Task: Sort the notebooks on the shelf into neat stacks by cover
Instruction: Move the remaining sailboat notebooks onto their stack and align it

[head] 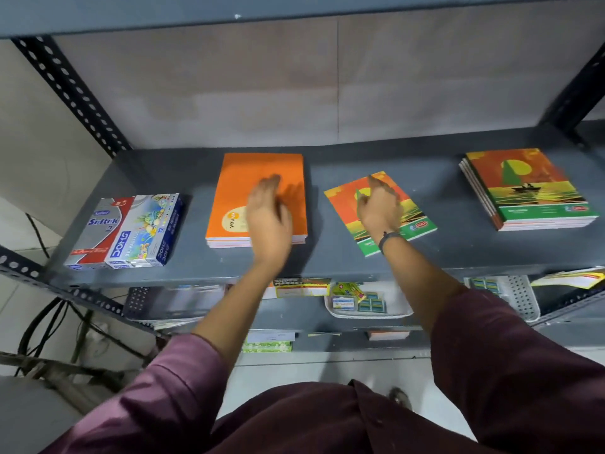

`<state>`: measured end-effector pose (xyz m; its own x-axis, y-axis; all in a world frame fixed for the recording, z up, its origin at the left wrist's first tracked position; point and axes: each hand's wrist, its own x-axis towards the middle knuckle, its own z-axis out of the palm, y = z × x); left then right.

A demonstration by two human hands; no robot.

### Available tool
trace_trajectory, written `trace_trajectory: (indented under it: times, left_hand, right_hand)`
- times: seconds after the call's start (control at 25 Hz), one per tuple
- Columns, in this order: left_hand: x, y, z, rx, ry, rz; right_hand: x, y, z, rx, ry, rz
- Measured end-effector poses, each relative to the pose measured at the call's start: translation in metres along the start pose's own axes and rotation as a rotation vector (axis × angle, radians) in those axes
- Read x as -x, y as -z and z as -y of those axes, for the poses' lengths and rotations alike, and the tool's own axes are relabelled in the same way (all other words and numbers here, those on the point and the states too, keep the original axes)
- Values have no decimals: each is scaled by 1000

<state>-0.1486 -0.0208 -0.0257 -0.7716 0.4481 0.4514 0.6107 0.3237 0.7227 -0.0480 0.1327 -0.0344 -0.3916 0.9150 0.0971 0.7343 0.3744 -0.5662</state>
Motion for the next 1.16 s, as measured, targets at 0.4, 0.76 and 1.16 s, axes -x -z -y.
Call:
trace_trajectory:
  times: [0.4,0.76,1.16]
  left_hand:
    - [45,-126,-85,316,740,54]
    - [17,-154,-125,918,1105,-120]
    - [4,-180,-217,1003,848,92]
  right_hand:
    - [-20,42,-78,-48,-87,219]
    - [-62,98,-113,-407,-61,341]
    - [-93,169,-163,-570,-13,120]
